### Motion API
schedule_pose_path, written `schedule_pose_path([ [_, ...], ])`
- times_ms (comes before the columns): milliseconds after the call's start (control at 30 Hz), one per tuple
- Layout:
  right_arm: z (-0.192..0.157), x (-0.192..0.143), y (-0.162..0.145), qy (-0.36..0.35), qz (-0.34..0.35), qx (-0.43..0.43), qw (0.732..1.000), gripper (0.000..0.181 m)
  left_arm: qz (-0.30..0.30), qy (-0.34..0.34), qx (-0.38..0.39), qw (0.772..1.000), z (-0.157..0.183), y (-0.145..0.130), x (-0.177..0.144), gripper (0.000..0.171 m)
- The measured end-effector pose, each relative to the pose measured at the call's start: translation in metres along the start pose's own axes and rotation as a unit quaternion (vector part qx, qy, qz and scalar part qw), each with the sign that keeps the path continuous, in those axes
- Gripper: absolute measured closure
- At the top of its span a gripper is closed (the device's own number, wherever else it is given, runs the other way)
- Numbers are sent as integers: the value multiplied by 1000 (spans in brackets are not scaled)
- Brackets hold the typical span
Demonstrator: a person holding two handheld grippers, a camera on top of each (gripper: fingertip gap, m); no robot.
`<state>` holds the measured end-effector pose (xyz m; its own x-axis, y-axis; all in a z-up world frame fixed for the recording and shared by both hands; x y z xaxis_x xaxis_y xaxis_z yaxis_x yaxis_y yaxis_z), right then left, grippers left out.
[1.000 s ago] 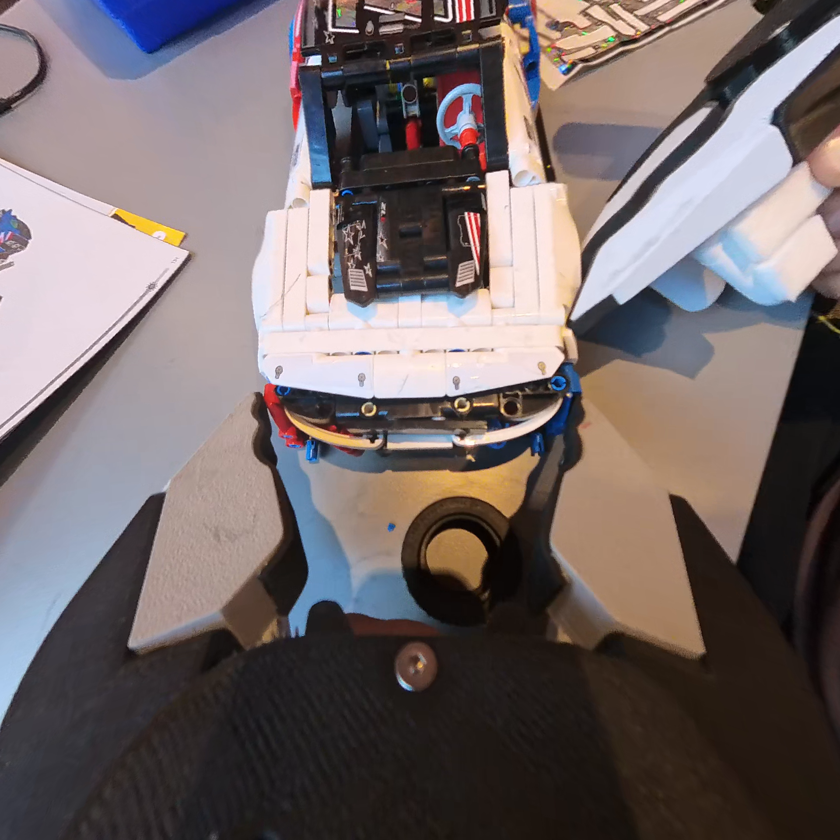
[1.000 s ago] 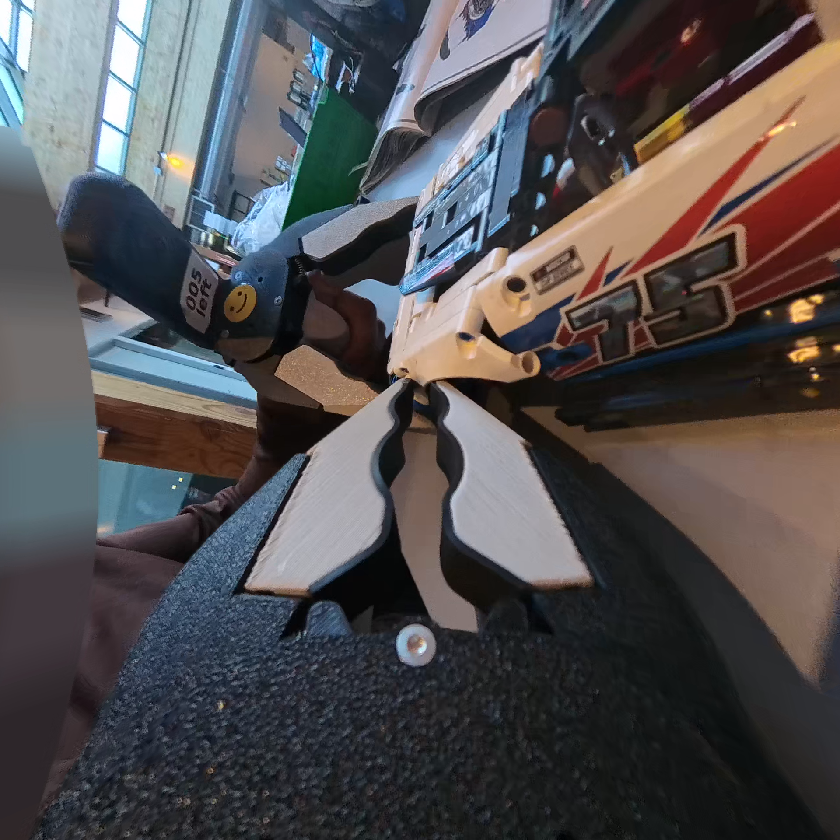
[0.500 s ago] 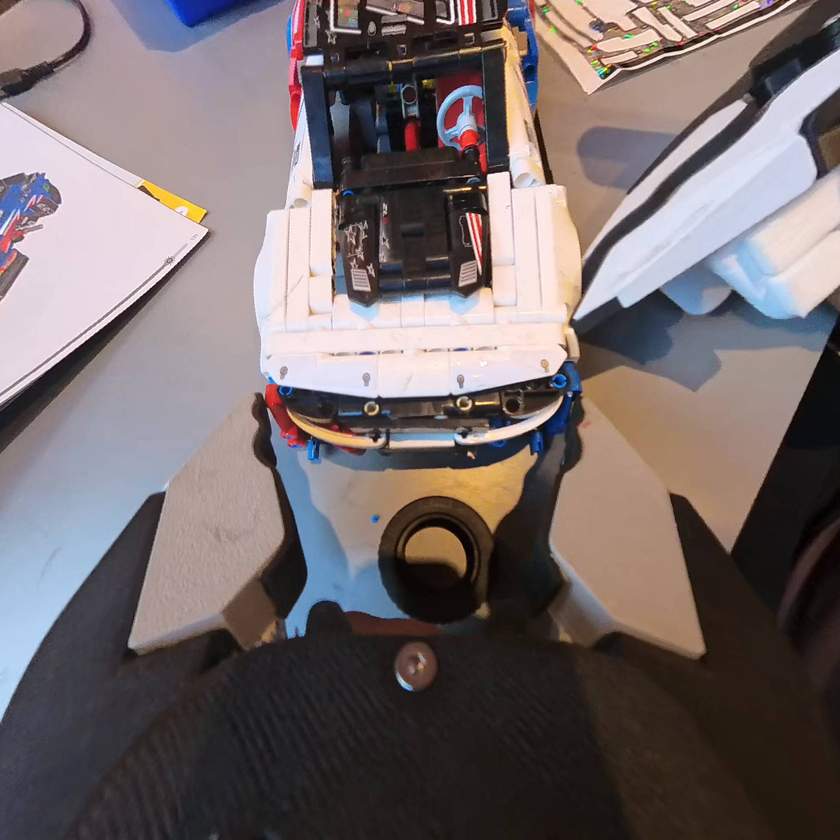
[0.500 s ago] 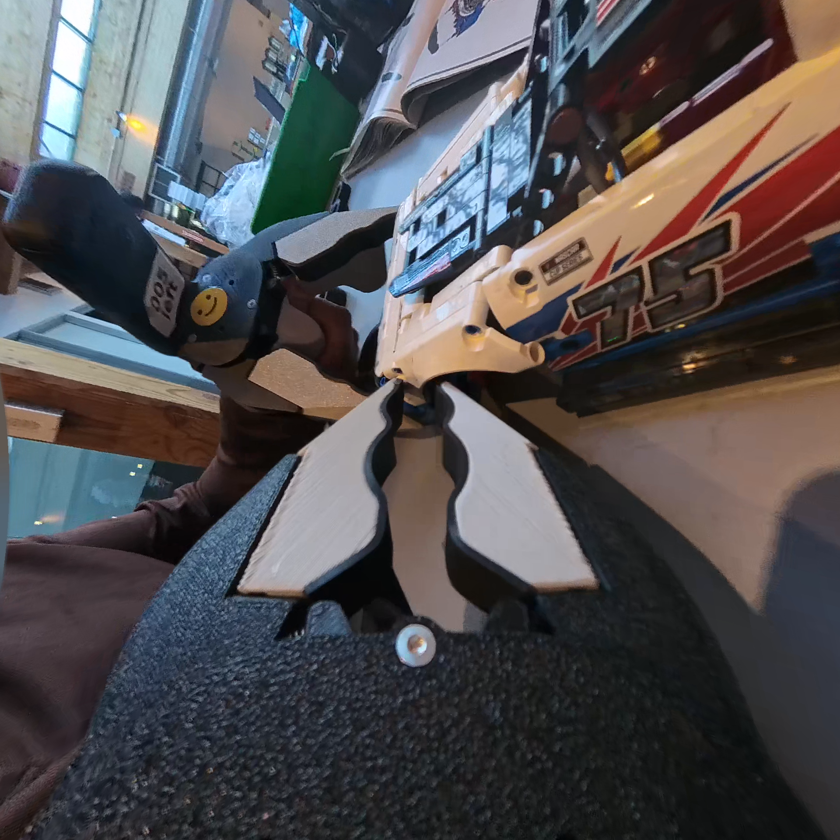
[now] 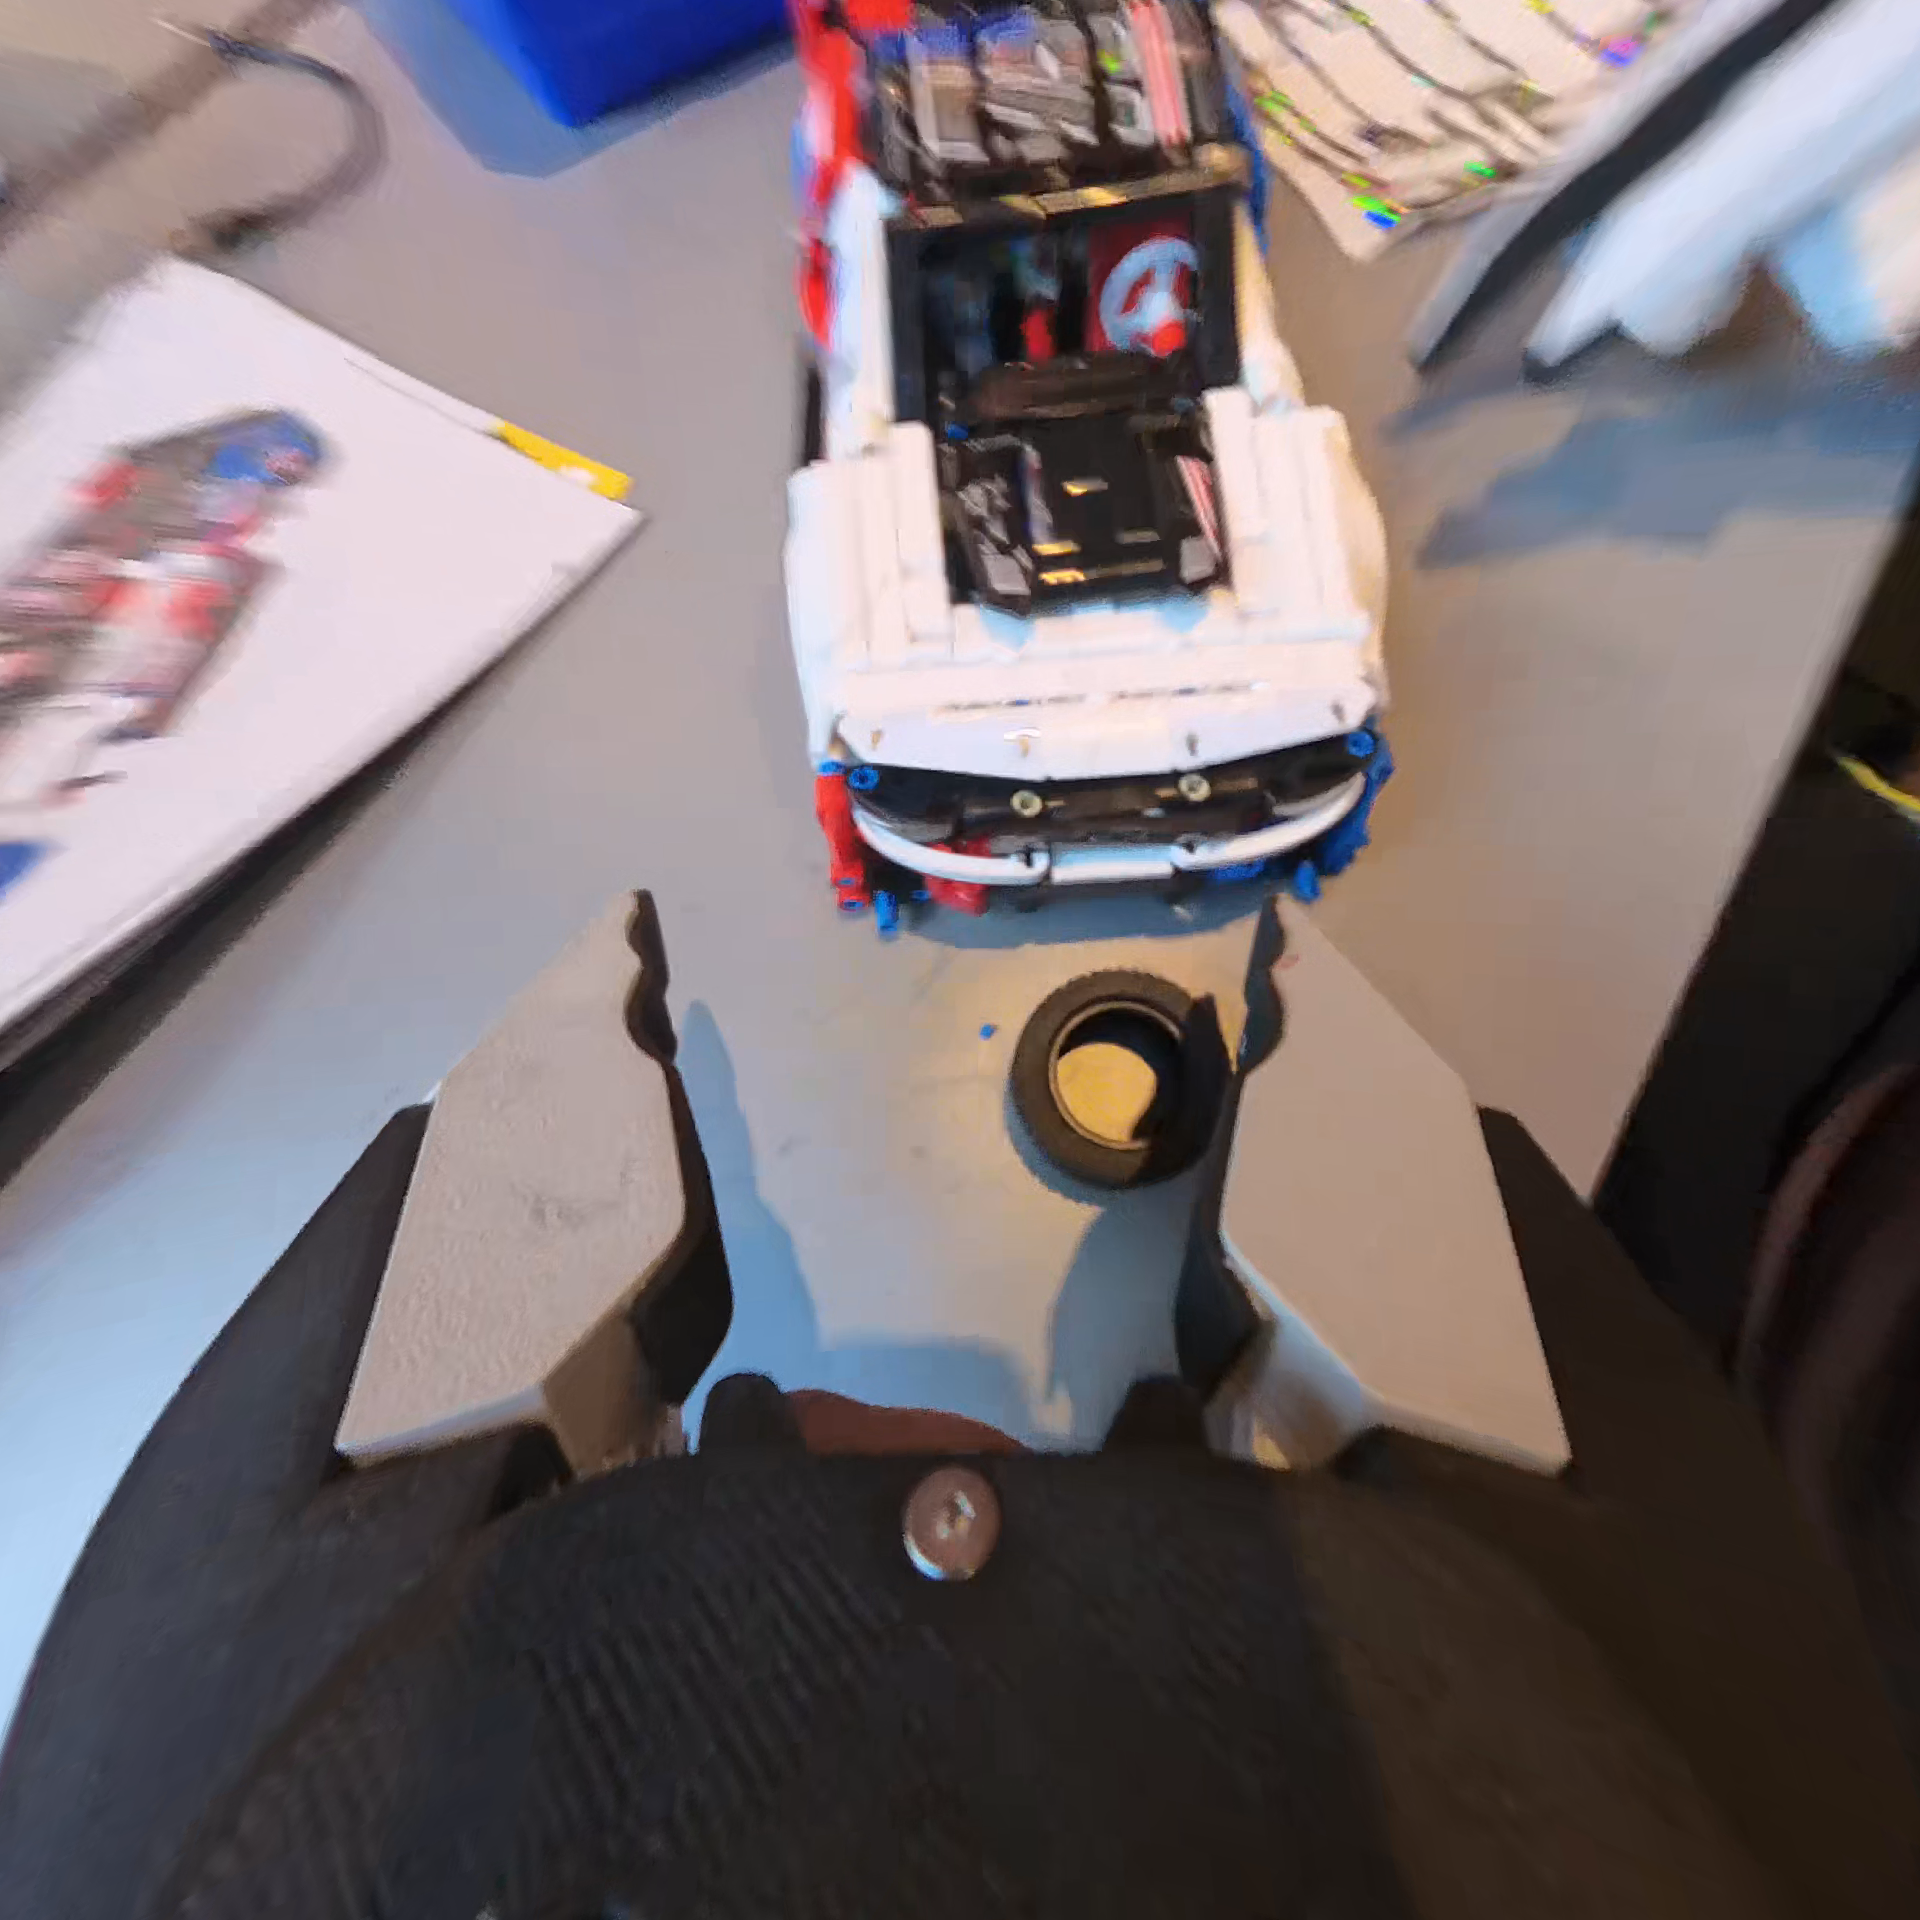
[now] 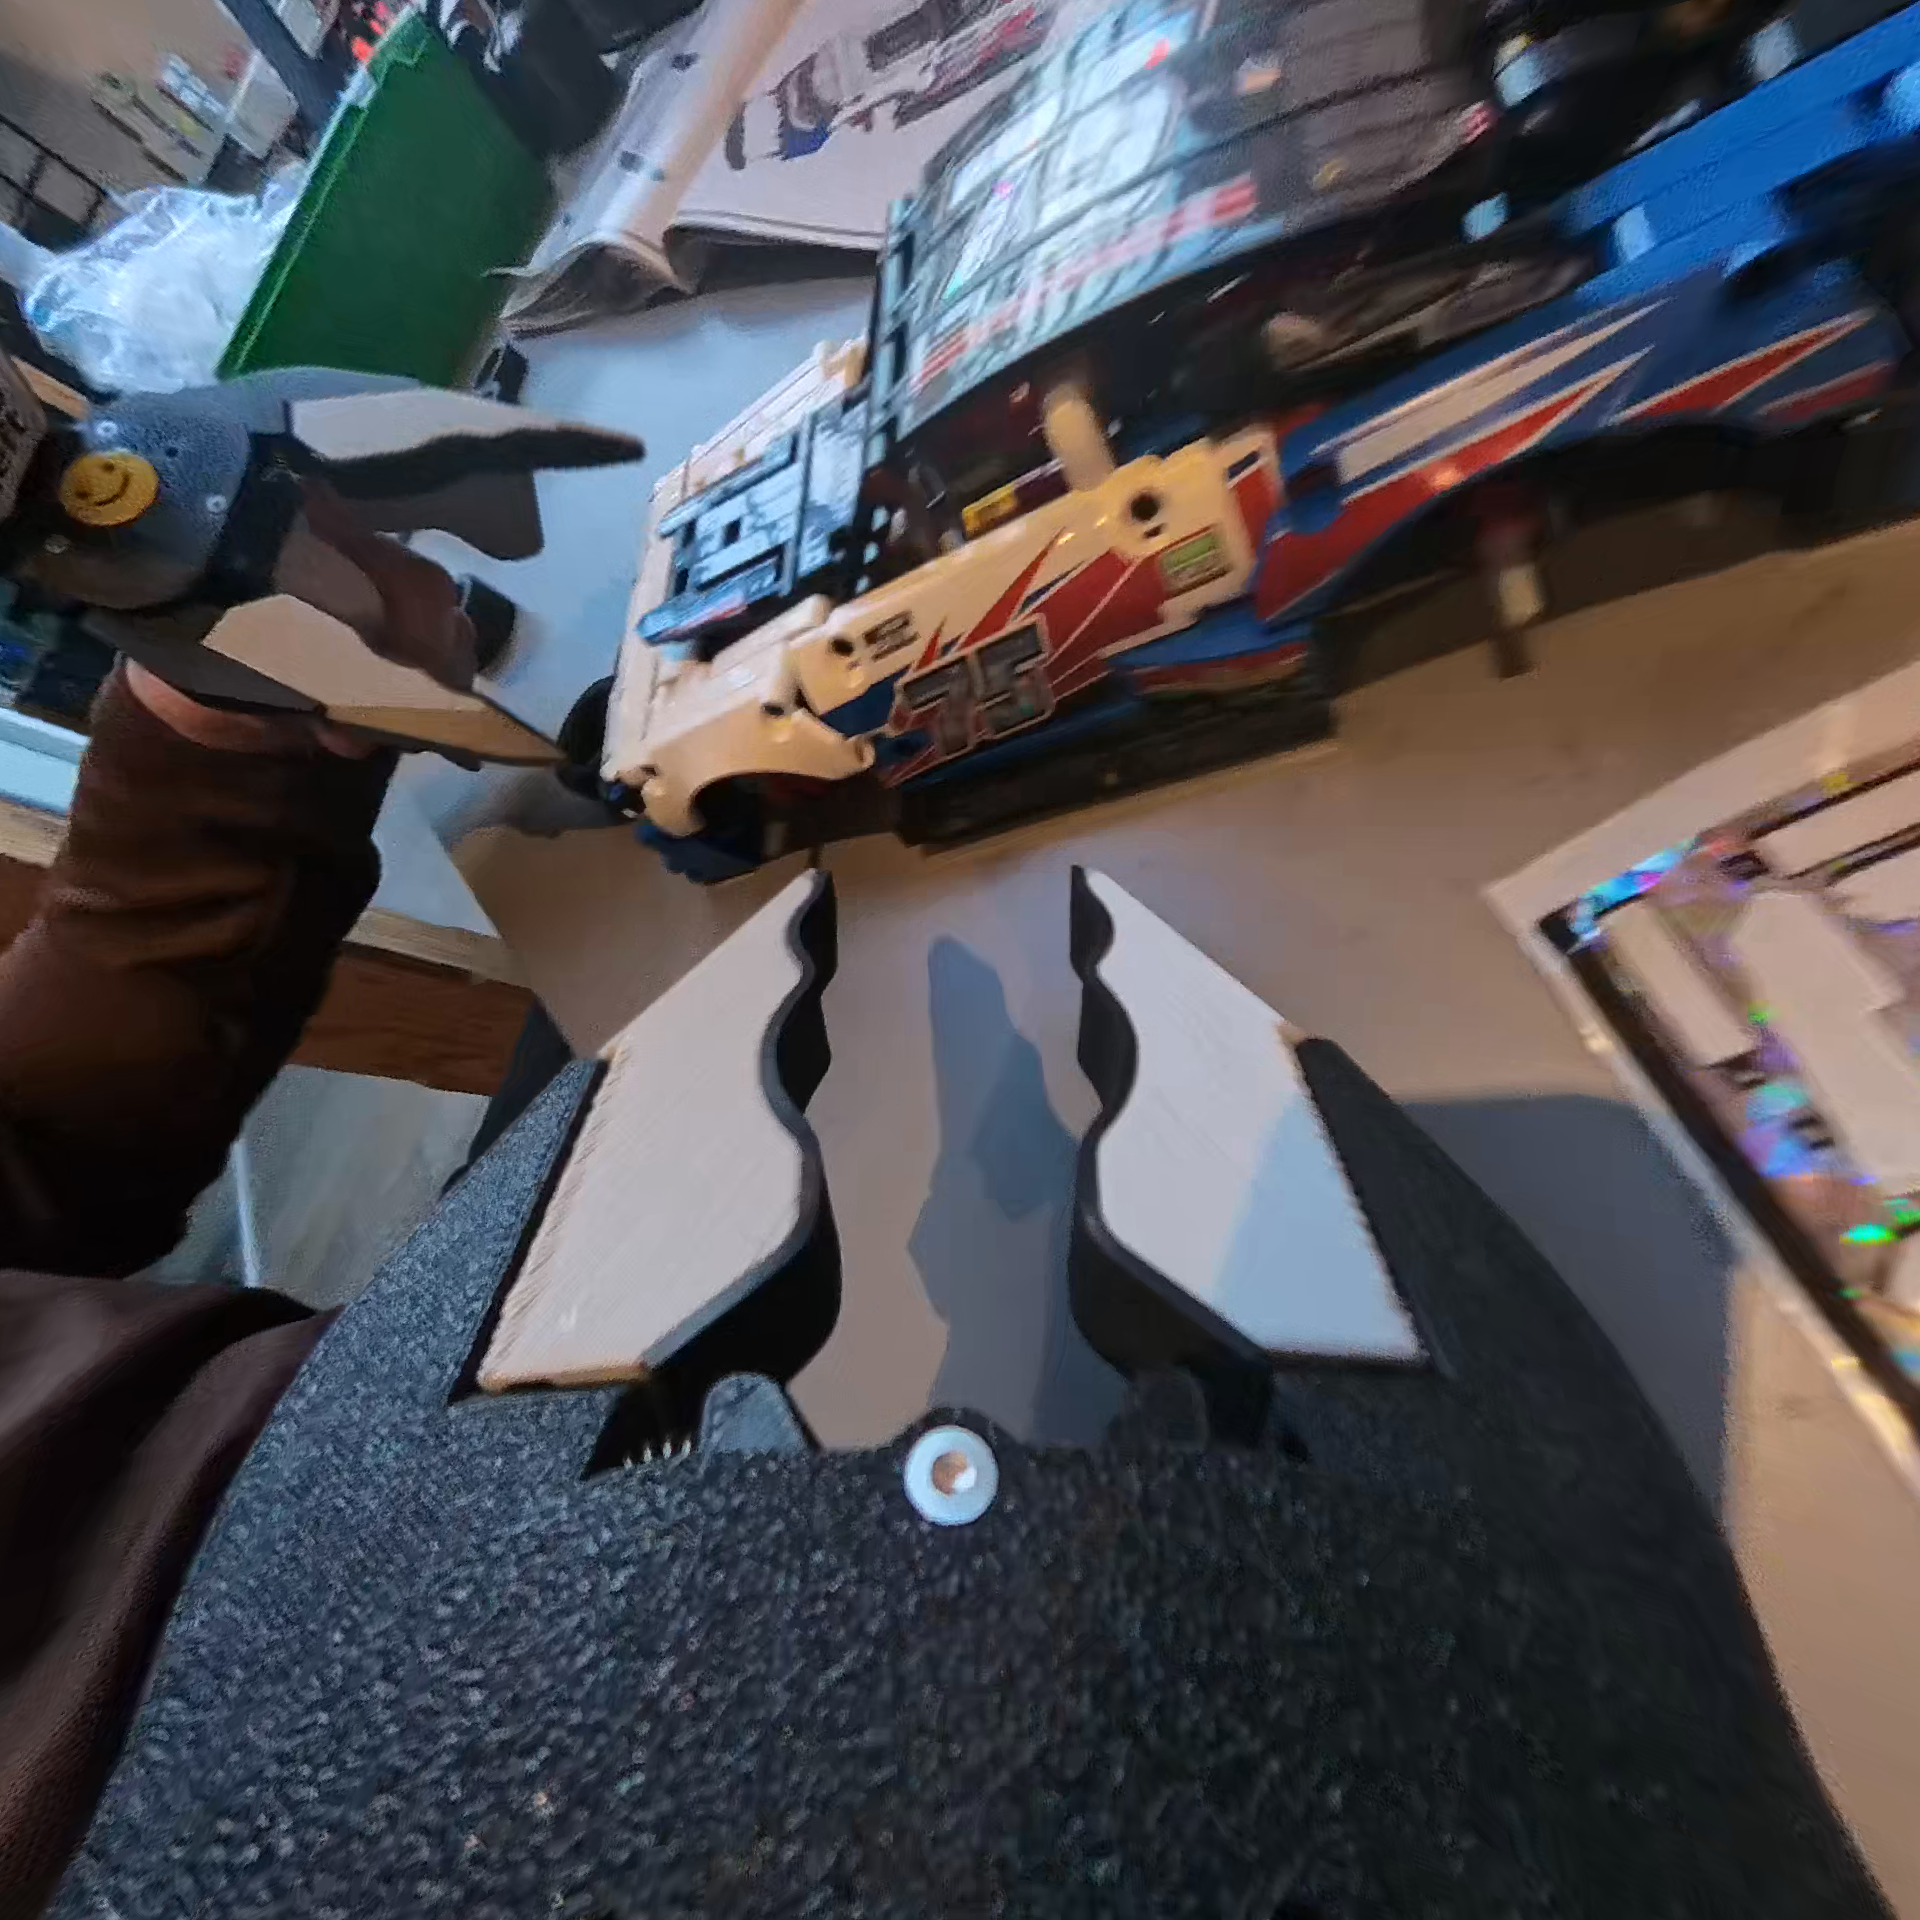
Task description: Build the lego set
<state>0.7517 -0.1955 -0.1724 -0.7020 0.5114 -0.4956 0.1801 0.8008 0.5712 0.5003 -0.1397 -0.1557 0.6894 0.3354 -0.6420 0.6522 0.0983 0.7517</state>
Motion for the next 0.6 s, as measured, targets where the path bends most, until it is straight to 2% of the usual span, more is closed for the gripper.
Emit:
schedule_pose_path([
  [100, 11, 4, 8, -19, -25, -22, 999, 136, -5, -69, -5, 998, -3, 0, 8, 67],
  [267, 18, 17, 15, -20, -55, -45, 997, 137, -45, -110, 52, 992, -10, -9, 22, 69],
  [300, 18, 21, 16, -15, -65, -46, 997, 137, -33, -129, 49, 990, -9, -9, 24, 71],
  [333, 18, 24, 17, -9, -79, -48, 996, 143, -13, -158, 44, 986, -5, -8, 24, 87],
  [400, 21, 28, 21, -8, -104, -55, 993, 157, 5, -176, 57, 983, -4, -9, 24, 86],
  [467, 25, 28, 26, -11, -116, -49, 992, 162, 25, -205, 82, 975, 1, -12, 22, 91],
  [533, 31, 27, 35, -21, -103, -41, 994, 156, 37, -251, 82, 964, 8, -11, 19, 96],
  [600, 33, 28, 40, -16, -106, -31, 994, 158, 36, -267, 86, 959, 12, -10, 16, 99],
])
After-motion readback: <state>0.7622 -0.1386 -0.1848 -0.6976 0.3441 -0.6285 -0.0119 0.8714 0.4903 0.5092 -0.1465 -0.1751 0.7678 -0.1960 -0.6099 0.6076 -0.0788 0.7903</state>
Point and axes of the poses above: each gripper's, where its closed fingertips meet, x out along the fingers, y out of its top, z = x × y across the jaws, the point moved 6 cm from there along -x, back along the fingers, and after that the axes turned 8 degrees about x, right-handed, at the moved point
